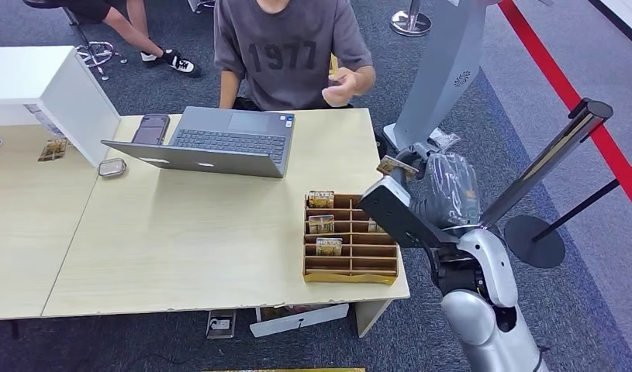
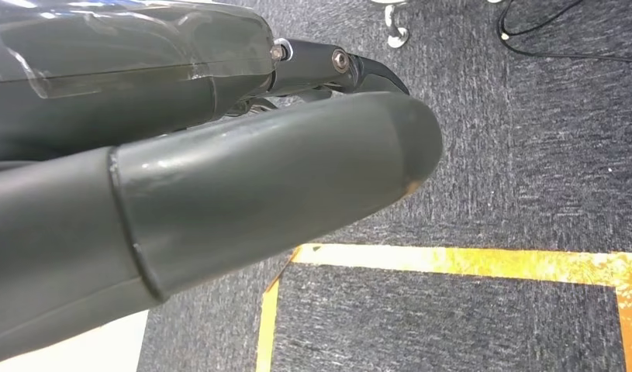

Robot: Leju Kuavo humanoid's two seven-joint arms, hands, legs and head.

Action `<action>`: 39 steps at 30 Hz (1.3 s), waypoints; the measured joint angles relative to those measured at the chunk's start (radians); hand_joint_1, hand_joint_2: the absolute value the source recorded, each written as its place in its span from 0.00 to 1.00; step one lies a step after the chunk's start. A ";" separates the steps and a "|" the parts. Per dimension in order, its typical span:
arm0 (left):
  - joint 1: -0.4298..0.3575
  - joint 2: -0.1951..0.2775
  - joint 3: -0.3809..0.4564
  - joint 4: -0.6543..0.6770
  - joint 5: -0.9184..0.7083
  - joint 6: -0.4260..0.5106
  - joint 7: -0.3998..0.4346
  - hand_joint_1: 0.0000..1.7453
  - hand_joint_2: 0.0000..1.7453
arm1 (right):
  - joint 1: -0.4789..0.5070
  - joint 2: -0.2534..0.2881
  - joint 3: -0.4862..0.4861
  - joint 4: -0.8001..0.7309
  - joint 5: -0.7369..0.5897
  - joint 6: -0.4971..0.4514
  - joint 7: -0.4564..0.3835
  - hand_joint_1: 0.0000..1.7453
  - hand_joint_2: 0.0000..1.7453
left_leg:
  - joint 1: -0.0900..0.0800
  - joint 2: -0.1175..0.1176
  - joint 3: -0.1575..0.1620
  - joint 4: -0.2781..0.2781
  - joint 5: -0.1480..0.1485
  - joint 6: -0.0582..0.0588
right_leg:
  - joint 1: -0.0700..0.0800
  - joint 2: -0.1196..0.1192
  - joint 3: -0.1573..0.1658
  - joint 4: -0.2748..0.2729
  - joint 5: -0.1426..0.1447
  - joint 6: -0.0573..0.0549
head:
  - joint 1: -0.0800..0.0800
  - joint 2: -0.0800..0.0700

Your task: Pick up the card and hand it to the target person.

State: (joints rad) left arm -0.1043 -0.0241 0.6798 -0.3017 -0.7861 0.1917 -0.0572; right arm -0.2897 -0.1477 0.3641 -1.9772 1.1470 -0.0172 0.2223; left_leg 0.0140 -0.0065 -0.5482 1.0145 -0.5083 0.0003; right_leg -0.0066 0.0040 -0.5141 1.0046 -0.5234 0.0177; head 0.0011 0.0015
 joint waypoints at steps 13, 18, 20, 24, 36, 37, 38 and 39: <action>-0.005 -0.001 0.000 0.000 -0.041 -0.012 -0.032 0.00 0.00 | -0.194 0.033 -0.004 0.302 0.084 -0.081 -0.029 0.89 1.00 | 0.000 -0.001 0.000 0.000 0.000 0.000 | 0.000 -0.001 0.000 0.000 0.000 0.000 | 0.000 0.000; -0.005 -0.001 0.000 0.000 -0.046 -0.013 -0.041 0.00 0.00 | -0.215 0.039 -0.001 0.380 0.130 -0.080 -0.027 0.91 1.00 | 0.000 -0.001 -0.001 0.000 0.000 0.000 | 0.000 -0.001 0.000 0.000 0.000 0.000 | 0.000 0.000; -0.005 -0.001 0.000 0.000 -0.050 -0.013 -0.045 0.00 0.00 | -0.225 0.044 0.000 0.416 0.140 -0.084 -0.027 0.90 1.00 | 0.000 -0.001 -0.001 0.000 0.000 0.000 | 0.000 -0.001 0.000 0.000 0.000 0.000 | 0.000 0.000; -0.005 -0.001 0.000 0.000 -0.059 -0.013 -0.048 0.00 0.00 | -0.236 0.055 0.001 0.497 0.151 -0.103 -0.025 0.88 1.00 | 0.000 -0.001 -0.001 0.000 0.000 0.000 | 0.000 -0.001 0.000 0.000 0.000 0.000 | 0.000 0.000; -0.005 -0.002 0.000 0.000 -0.061 -0.006 -0.042 0.00 0.00 | -0.219 0.083 0.002 0.615 0.123 -0.116 -0.037 0.00 0.75 | 0.000 -0.001 -0.001 0.000 0.000 0.000 | 0.000 -0.001 -0.001 0.000 0.000 0.000 | 0.000 0.000; -0.005 -0.002 0.000 0.000 -0.060 -0.006 -0.042 0.00 0.00 | -0.213 0.087 0.002 0.618 0.118 -0.115 -0.038 0.00 0.50 | 0.000 -0.001 -0.001 0.000 0.000 0.000 | 0.000 -0.001 -0.001 0.000 0.000 0.000 | 0.000 0.000; -0.005 -0.003 0.000 0.000 -0.060 -0.006 -0.042 0.00 0.00 | -0.207 0.091 0.002 0.620 0.111 -0.113 -0.039 0.00 0.25 | 0.000 -0.001 -0.001 0.000 0.000 0.000 | 0.000 -0.001 -0.001 0.000 0.000 0.000 | 0.000 0.000; -0.005 -0.003 0.000 0.000 -0.059 -0.006 -0.041 0.00 0.00 | -0.201 0.095 0.002 0.622 0.104 -0.113 -0.039 0.00 0.00 | 0.000 -0.001 -0.001 0.000 0.000 0.000 | 0.000 -0.001 -0.001 0.000 0.000 0.000 | 0.000 0.000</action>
State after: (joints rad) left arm -0.1094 -0.0273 0.6798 -0.3014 -0.8453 0.1854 -0.0983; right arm -0.4905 -0.0526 0.3658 -1.3552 1.2506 -0.1297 0.1835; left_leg 0.0141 -0.0074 -0.5494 1.0145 -0.5081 0.0006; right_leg -0.0064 0.0034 -0.5151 1.0048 -0.5235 0.0176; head 0.0011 0.0015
